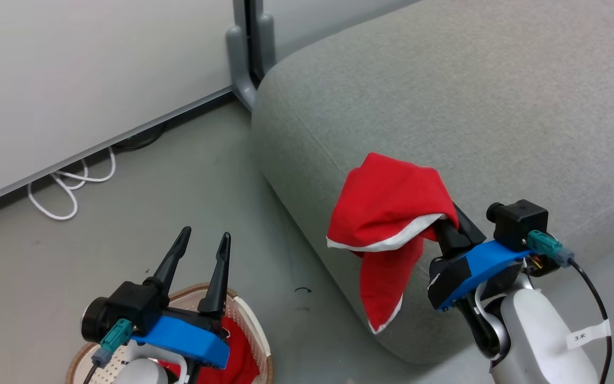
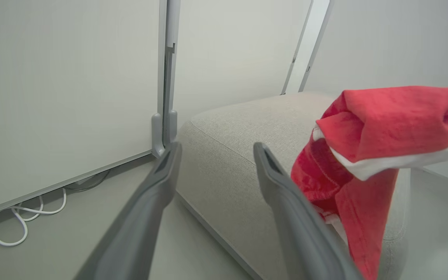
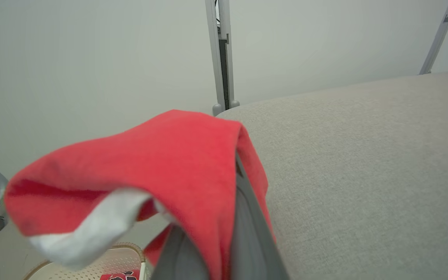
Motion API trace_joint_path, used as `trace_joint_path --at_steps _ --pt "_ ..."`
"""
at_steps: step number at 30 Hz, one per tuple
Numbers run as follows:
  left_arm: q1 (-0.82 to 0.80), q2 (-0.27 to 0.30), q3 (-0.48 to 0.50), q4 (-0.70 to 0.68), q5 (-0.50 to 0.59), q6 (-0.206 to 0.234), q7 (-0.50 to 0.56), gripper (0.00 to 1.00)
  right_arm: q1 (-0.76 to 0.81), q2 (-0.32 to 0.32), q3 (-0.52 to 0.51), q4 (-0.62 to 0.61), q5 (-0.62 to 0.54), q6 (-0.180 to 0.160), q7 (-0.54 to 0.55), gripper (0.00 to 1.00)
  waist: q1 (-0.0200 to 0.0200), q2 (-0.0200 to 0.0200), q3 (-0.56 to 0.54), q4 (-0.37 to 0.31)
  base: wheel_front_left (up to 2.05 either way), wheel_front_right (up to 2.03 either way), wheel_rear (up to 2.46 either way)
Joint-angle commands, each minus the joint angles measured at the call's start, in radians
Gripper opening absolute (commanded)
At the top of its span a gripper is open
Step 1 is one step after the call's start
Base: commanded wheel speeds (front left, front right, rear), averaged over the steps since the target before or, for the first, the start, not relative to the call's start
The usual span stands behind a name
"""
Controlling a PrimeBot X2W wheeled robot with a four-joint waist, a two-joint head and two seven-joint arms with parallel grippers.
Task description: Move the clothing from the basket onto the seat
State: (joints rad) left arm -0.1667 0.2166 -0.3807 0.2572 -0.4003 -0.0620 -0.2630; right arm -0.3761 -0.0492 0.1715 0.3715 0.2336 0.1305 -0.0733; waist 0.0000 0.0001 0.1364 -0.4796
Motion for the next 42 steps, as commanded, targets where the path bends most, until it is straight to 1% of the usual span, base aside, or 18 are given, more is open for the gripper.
trace_joint_path --at_steps 1,7,14,19,24,26,30,34,38,42 --pt "0.005 -0.001 0.013 0.002 0.013 -0.008 -0.003 1.00 0.013 -0.002 -0.005 -0.007 0.006 0.000 -0.007 0.00 0.0000 -0.0001 0.006 -0.018 0.00 0.00 0.00" --pt "0.008 -0.013 0.033 0.007 0.037 -0.020 -0.003 1.00 0.030 -0.002 -0.023 -0.016 0.013 0.000 -0.011 0.00 0.0000 -0.0001 0.009 -0.025 0.00 0.00 0.00" --pt "-0.001 -0.025 0.036 0.016 0.063 -0.038 -0.003 1.00 0.029 -0.002 -0.043 -0.022 0.019 0.000 -0.011 0.00 0.0000 -0.0001 0.021 0.000 0.00 0.00 0.00" --pt "-0.006 -0.024 0.049 0.007 0.080 -0.043 -0.003 1.00 -0.034 -0.002 -0.072 -0.031 0.030 0.000 -0.001 0.00 0.0000 -0.0001 0.051 0.017 0.00 0.00 0.00" --pt "-0.038 -0.020 0.052 -0.014 0.102 -0.047 -0.003 1.00 -0.143 -0.003 -0.155 -0.045 -0.008 0.000 0.042 0.00 0.0000 -0.0001 0.115 0.050 0.00 0.00 0.00" --pt "-0.055 -0.014 0.049 -0.026 0.112 -0.050 -0.003 1.00 -0.197 -0.024 -0.203 -0.062 -0.022 0.000 0.063 0.00 0.0000 -0.0001 0.152 0.069 0.00 0.00 0.00" --pt "-0.092 -0.006 0.044 -0.046 0.124 -0.053 -0.003 1.00 -0.306 -0.074 -0.287 -0.096 -0.008 0.000 0.106 0.00 0.0000 -0.0001 0.221 0.112 0.00 0.00 0.00" --pt "-0.129 0.004 0.039 -0.073 0.139 -0.054 -0.003 1.00 -0.405 -0.147 -0.377 -0.120 0.005 0.000 0.161 0.00 0.0000 -0.0001 0.293 0.162 0.00 0.00 0.00" --pt "-0.163 0.017 0.035 -0.106 0.151 -0.057 -0.003 1.00 -0.493 -0.219 -0.462 -0.105 0.019 0.000 0.204 0.00 0.0000 -0.0001 0.371 0.207 0.00 0.00 0.00" --pt "-0.192 0.029 0.029 -0.139 0.164 -0.058 -0.002 1.00 -0.561 -0.282 -0.550 -0.075 0.017 0.000 0.213 0.00 0.0000 -0.0001 0.447 0.246 0.00 0.00 0.00"
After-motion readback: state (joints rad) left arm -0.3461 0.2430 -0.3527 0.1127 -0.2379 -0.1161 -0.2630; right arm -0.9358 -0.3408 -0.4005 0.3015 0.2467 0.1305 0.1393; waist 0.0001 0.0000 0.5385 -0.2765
